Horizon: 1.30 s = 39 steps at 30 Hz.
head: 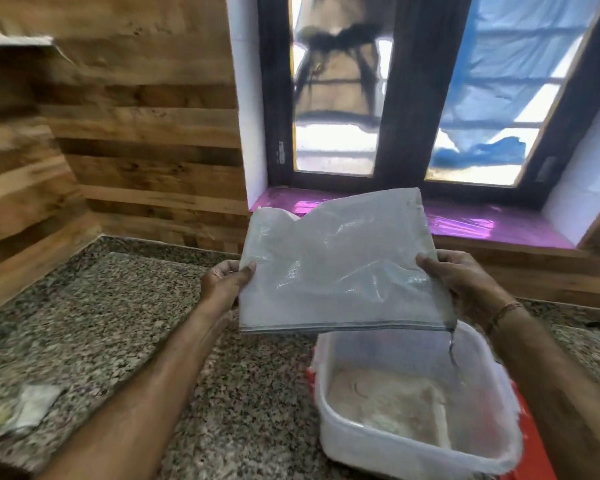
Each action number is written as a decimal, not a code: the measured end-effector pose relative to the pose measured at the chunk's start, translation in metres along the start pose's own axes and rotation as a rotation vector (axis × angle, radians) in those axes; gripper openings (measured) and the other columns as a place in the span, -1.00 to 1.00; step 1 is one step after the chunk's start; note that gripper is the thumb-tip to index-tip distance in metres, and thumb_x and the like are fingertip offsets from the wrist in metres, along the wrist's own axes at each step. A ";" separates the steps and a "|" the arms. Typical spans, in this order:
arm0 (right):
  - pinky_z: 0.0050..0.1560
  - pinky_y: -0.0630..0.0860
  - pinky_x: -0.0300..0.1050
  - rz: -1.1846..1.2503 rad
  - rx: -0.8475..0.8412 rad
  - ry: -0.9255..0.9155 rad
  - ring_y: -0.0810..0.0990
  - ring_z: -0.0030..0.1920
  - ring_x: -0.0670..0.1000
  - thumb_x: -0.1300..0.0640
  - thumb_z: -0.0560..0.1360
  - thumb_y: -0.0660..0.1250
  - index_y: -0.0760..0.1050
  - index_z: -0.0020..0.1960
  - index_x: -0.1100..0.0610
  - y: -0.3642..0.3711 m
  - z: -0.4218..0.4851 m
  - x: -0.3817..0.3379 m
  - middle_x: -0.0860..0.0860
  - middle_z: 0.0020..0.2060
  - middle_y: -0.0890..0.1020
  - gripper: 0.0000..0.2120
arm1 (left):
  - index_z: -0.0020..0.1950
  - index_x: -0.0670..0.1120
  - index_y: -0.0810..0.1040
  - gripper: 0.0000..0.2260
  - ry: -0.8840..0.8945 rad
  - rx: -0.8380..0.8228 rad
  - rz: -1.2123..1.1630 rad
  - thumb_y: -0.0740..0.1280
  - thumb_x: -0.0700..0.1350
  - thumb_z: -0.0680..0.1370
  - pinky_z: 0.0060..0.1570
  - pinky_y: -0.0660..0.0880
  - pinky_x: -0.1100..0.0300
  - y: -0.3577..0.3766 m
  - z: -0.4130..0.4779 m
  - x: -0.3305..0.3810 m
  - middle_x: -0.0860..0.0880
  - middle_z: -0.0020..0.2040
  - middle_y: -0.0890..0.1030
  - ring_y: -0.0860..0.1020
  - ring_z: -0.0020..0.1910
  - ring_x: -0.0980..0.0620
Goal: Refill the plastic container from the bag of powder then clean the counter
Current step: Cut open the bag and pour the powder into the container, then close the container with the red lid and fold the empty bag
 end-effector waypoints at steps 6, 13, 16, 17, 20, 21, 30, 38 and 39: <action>-0.22 0.65 -0.07 -0.184 -0.014 0.130 0.65 -0.32 0.09 0.21 0.61 0.41 0.63 0.07 0.37 0.115 0.038 0.001 0.22 -0.15 0.67 -0.80 | -0.16 -0.10 0.56 -0.84 -0.084 0.093 0.013 0.51 -0.22 0.53 -0.45 0.59 0.21 -0.097 0.052 -0.007 -0.09 -0.23 0.69 0.63 -0.33 -0.01; -0.24 0.56 -0.03 -0.467 -0.023 0.138 0.60 -0.36 0.05 0.14 0.47 0.55 0.62 -0.30 0.20 0.267 0.065 0.057 0.12 -0.31 0.67 -0.77 | -0.18 -0.14 0.50 -0.80 -0.286 0.268 0.194 0.46 -0.18 0.59 -0.49 0.53 0.22 -0.248 0.081 -0.079 -0.17 -0.20 0.63 0.55 -0.34 -0.07; -0.09 0.68 0.08 -0.658 0.032 0.189 0.70 -0.19 0.10 0.01 0.39 0.59 0.68 -0.17 0.21 0.305 0.067 0.100 0.09 -0.23 0.73 -0.74 | -0.19 -0.14 0.47 -0.76 -0.383 0.311 0.282 0.48 -0.14 0.58 -0.26 0.51 0.12 -0.293 0.077 -0.120 -0.22 -0.14 0.61 0.55 -0.27 -0.07; -0.06 0.71 0.08 -0.686 0.040 0.215 0.72 -0.16 0.10 0.00 0.38 0.59 0.70 -0.12 0.20 0.312 0.064 0.117 0.08 -0.20 0.74 -0.73 | -0.15 -0.17 0.49 -0.78 -0.400 0.331 0.311 0.48 -0.14 0.58 -0.27 0.49 0.12 -0.303 0.073 -0.132 -0.22 -0.14 0.60 0.54 -0.27 -0.07; -0.11 0.71 0.02 -0.732 0.049 0.310 0.73 -0.17 0.08 -0.01 0.38 0.58 0.69 -0.10 0.17 0.321 0.043 0.158 0.04 -0.21 0.73 -0.74 | -0.02 -0.30 0.59 -0.76 -0.470 0.339 0.388 0.51 -0.13 0.55 -0.28 0.52 0.14 -0.329 0.061 -0.164 -0.22 -0.11 0.67 0.61 -0.24 -0.11; -0.15 0.66 -0.03 -0.764 0.044 0.328 0.72 -0.18 0.08 0.01 0.40 0.58 0.67 -0.16 0.16 0.322 0.037 0.169 0.03 -0.24 0.71 -0.78 | -0.02 -0.30 0.62 -0.74 -0.488 0.332 0.418 0.54 -0.11 0.52 -0.25 0.57 0.08 -0.335 0.057 -0.172 -0.22 -0.11 0.70 0.65 -0.22 -0.16; -0.20 0.47 -0.14 -0.922 0.080 0.401 0.57 -0.30 0.02 0.07 0.45 0.49 0.62 -0.15 0.13 0.327 -0.001 0.219 0.05 -0.23 0.68 -0.87 | -0.03 -0.14 0.63 -0.69 -0.471 0.309 0.663 0.61 0.01 0.41 -0.15 0.67 -0.08 -0.352 0.041 -0.186 -0.12 -0.16 0.71 0.69 -0.21 -0.16; 0.18 0.62 0.14 -0.781 0.109 0.251 0.63 0.14 0.16 0.01 0.53 0.43 0.46 0.38 0.13 0.329 -0.006 0.197 0.14 0.23 0.64 -0.53 | 0.28 0.00 0.45 -0.45 -0.237 0.299 0.865 0.58 0.11 0.40 0.09 0.58 -0.18 -0.297 0.055 -0.143 -0.14 0.22 0.58 0.60 0.11 -0.22; 0.19 0.62 0.16 -0.770 0.111 0.199 0.63 0.16 0.14 0.00 0.54 0.43 0.45 0.39 0.12 0.330 -0.005 0.188 0.13 0.26 0.62 -0.53 | 0.32 0.02 0.44 -0.42 -0.191 0.279 0.891 0.57 0.14 0.40 0.14 0.55 -0.21 -0.284 0.058 -0.135 -0.15 0.26 0.56 0.57 0.18 -0.24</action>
Point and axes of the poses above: each hand's wrist, its own z-axis towards the middle knuckle, its own y-axis out of the palm, x = y × z, the point moved 2 cm from there along z, towards the middle knuckle
